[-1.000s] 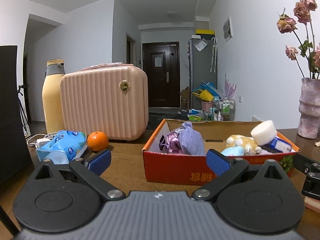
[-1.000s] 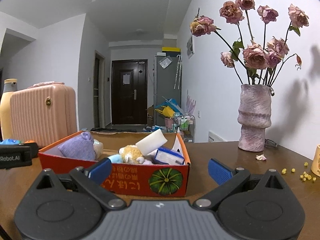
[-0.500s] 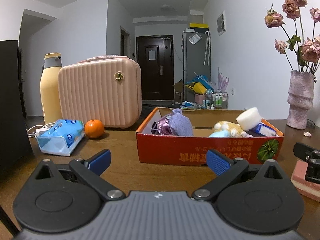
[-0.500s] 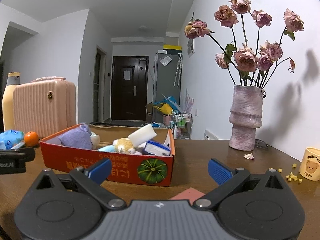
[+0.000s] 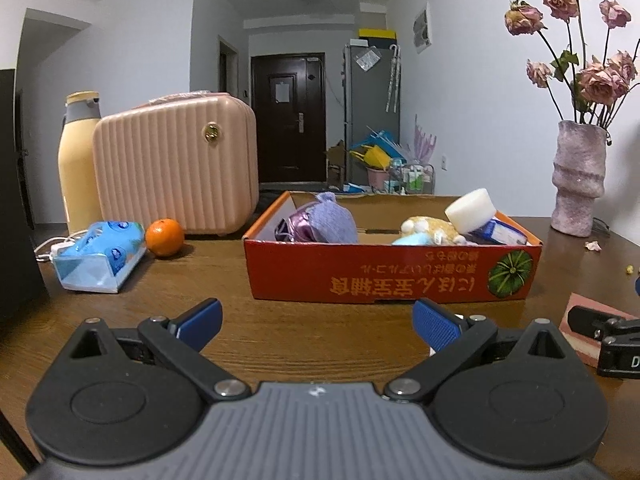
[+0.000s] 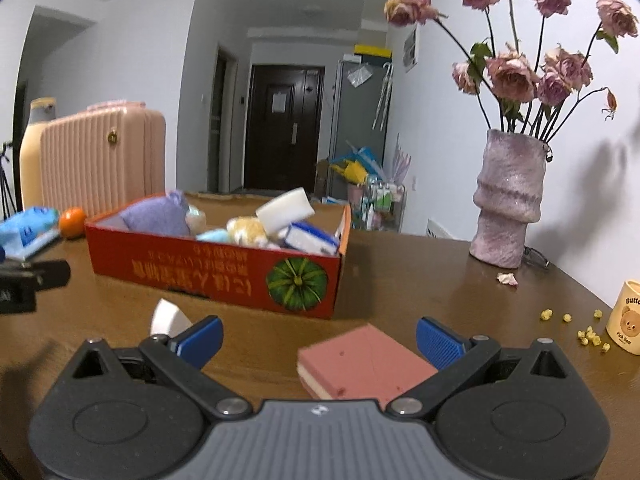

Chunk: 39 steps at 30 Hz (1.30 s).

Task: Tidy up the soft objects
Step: 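Grasp the pink layered sponge with the right gripper while the left gripper grasps the white foam block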

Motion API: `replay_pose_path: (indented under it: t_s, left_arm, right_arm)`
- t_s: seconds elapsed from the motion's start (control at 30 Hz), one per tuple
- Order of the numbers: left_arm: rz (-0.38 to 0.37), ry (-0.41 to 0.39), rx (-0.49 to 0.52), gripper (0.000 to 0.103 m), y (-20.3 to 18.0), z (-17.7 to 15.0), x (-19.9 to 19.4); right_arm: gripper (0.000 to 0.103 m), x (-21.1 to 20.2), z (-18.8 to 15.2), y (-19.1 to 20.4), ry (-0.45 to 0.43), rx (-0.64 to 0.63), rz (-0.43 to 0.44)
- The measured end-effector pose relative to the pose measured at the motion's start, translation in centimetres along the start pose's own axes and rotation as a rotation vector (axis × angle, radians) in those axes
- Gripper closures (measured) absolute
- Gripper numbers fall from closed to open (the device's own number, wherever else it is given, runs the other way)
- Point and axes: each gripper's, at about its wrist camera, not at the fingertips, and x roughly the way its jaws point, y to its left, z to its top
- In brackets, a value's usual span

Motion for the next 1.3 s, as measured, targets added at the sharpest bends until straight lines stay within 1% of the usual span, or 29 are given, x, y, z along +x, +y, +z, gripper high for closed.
replay_pose_path:
  t_s: [0.13, 0.23, 0.43, 0.5, 0.6, 0.7, 0.73, 0.77, 0.8, 0.83, 0.9, 0.97, 1.0, 1.07, 1.13, 1.3]
  left_arm:
    - [-0.03, 0.026, -0.008, 0.0, 0.0, -0.1, 0.2]
    - [-0.051, 0.04, -0.006, 0.0, -0.1, -0.2, 0.3]
    - [-0.082, 0.056, 0.01, 0.0, -0.6, -0.4, 0.3]
    - [-0.087, 0.06, 0.016, 0.0, -0.8, -0.4, 0.4]
    - [-0.085, 0.064, 0.025, 0.0, -1.0, -0.6, 0.4]
    - [-0.087, 0.076, 0.026, 0.0, -1.3, -0.6, 0.7]
    - [-0.089, 0.081, 0.028, 0.0, -1.4, -0.6, 0.8]
    - [-0.091, 0.085, 0.029, 0.0, -1.5, -0.6, 0.9]
    - [-0.095, 0.087, 0.029, 0.0, -1.6, -0.6, 0.9]
    - [-0.102, 0.089, 0.03, 0.0, -1.8, -0.6, 1.1]
    - [-0.115, 0.095, 0.033, 0.0, -2.4, -0.6, 1.3]
    - [-0.127, 0.1, 0.044, 0.0, -3.1, -0.5, 1.6]
    - [-0.132, 0.101, 0.052, 0.0, -3.4, -0.5, 1.7]
    - [-0.139, 0.104, 0.068, 0.0, -4.1, -0.5, 2.0]
    - [-0.146, 0.104, 0.076, 0.0, -4.5, -0.5, 2.2]
    - [-0.153, 0.111, 0.078, 0.0, -4.9, -0.4, 2.7]
  right_arm:
    - [0.0, 0.8, -0.4, -0.7, 0.055, -0.022, -0.022]
    - [0.0, 1.8, -0.7, -1.8, 0.1, -0.01, -0.034]
    - [0.0, 3.7, -1.4, -3.6, 0.171, 0.015, 0.004]
    - [0.0, 4.1, -1.5, -3.4, 0.184, -0.006, -0.01]
    - [0.0, 4.4, -1.5, -3.5, 0.185, -0.01, 0.006]
    - [0.0, 5.0, -1.4, -3.7, 0.199, -0.016, -0.002]
    - [0.002, 5.2, -1.3, -3.8, 0.204, -0.017, -0.004]
    - [0.017, 5.4, -1.3, -3.9, 0.213, -0.018, -0.005]
    - [0.021, 5.8, -1.3, -4.0, 0.234, -0.015, -0.002]
    - [0.03, 6.2, -1.3, -4.1, 0.259, -0.007, 0.007]
    - [0.038, 6.5, -1.4, -5.0, 0.282, 0.064, 0.058]
    - [0.051, 6.3, -1.5, -5.1, 0.274, 0.067, 0.053]
    - [0.054, 6.3, -1.5, -5.1, 0.271, 0.066, 0.058]
    - [0.066, 6.2, -1.6, -4.9, 0.265, 0.061, 0.069]
    - [0.072, 6.1, -1.6, -4.8, 0.261, 0.058, 0.074]
    - [0.073, 6.1, -1.4, -4.9, 0.254, 0.064, 0.071]
